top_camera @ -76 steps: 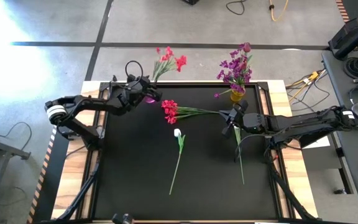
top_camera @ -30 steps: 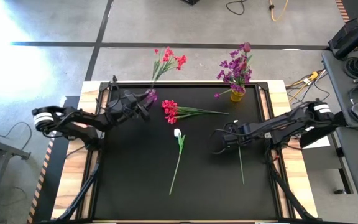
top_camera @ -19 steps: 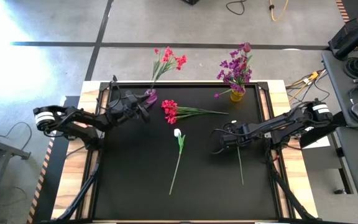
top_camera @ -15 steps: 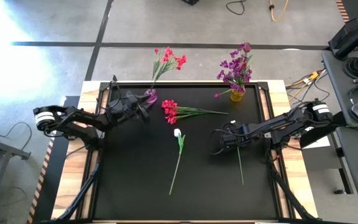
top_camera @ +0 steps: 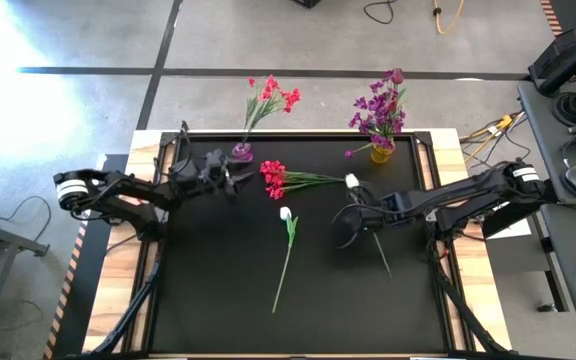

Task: Sort flowers into vase by color
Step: Put the right white tulip into the purple vase

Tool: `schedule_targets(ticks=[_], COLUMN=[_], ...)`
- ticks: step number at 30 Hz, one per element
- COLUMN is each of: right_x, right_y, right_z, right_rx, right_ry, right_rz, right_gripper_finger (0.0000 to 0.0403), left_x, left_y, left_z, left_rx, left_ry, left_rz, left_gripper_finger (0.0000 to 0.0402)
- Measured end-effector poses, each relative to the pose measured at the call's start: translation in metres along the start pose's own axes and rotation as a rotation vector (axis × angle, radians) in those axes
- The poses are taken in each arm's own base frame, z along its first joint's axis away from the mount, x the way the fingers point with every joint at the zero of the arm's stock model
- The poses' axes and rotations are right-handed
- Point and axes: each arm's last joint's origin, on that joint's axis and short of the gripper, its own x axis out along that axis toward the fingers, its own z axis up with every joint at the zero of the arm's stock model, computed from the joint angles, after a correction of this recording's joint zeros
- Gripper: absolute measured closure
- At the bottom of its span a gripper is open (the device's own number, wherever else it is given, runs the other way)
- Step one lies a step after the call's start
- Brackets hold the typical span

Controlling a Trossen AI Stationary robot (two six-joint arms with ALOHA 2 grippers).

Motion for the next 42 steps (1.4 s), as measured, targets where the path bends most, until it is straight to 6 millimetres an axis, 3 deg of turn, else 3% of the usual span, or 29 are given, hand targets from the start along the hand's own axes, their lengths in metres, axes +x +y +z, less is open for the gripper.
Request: schedule_targets(ticks=[7, 13, 16, 21, 27, 33, 42], right_x=[-0.018, -0.036, -0.038, -0.026, 0.003, 0.037, 0.082], right_y=[0.025, 0.046, 0.042, 0.025, 0.021, 0.025, 0.027], right_z=[0.033, 0.057, 0.057, 0.037, 0.015, 0.012, 0.02], right_rx=[-0.198, -0.324, -0.318, -0.217, -0.096, -0.107, -0.091], right_ry=[-0.373, -0.636, -0.534, -0.241, -0.021, 0.098, 0.242], right_rz=[0.073, 0.205, 0.217, 0.11, 0.089, 0.037, 0.067], right_gripper_finger=[0.039, 0.039, 0.039, 0.0373, 0.0293, 0.0233, 0.0238], left_x=[0.017, 0.04, 0.049, 0.055, 0.053, 0.051, 0.05], left_y=[-0.009, -0.01, -0.011, -0.012, -0.012, -0.011, -0.01], left_z=[0.01, 0.009, 0.007, 0.005, 0.006, 0.004, 0.001], left_rx=[-0.102, -0.095, -0.105, -0.083, -0.026, -0.011, -0.013], left_ry=[0.04, 0.061, 0.08, 0.084, 0.059, 0.056, 0.068], left_rz=[-0.273, -0.302, -0.321, -0.336, -0.311, -0.284, -0.277], left_gripper_finger=[0.0208, 0.0237, 0.0243, 0.0244, 0.0244, 0.0244, 0.0244])
